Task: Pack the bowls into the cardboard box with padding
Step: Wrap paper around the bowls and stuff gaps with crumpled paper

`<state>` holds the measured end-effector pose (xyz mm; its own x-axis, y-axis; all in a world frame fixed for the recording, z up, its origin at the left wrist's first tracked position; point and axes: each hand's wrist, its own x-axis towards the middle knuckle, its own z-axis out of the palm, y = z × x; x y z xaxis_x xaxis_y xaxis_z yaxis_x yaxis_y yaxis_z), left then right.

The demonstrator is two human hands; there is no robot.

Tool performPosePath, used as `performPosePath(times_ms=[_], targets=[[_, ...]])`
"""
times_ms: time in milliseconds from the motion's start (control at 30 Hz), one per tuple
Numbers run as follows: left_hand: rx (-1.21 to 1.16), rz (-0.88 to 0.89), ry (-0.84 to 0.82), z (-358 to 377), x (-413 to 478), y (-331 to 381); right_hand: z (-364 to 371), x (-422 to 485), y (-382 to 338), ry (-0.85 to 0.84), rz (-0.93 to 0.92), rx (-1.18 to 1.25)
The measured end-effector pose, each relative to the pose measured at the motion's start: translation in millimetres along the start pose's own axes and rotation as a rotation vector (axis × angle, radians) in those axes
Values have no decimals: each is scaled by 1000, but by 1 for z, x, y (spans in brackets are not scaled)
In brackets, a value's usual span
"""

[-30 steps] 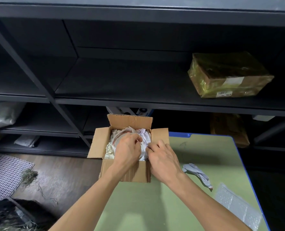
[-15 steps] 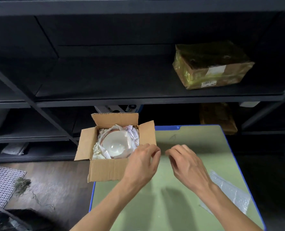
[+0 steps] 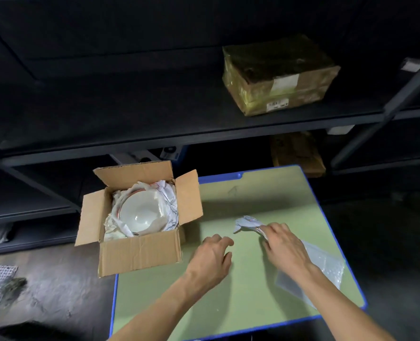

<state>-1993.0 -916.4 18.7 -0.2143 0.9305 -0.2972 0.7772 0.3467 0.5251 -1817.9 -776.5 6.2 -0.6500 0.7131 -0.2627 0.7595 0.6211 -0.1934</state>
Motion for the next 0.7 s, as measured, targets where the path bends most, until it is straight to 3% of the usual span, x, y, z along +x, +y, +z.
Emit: performPosePath(times_ms=[300,500,700], targets=[[10,-76,-34,1,2,-1,35,25,-8,-57,53,-133],[74,-118,-34,2,-4,-6,22,7,-32,-115,-145,69],[-124,-69,-30,-12,-20,-5,-12,-3,-42,-77,-371,185]])
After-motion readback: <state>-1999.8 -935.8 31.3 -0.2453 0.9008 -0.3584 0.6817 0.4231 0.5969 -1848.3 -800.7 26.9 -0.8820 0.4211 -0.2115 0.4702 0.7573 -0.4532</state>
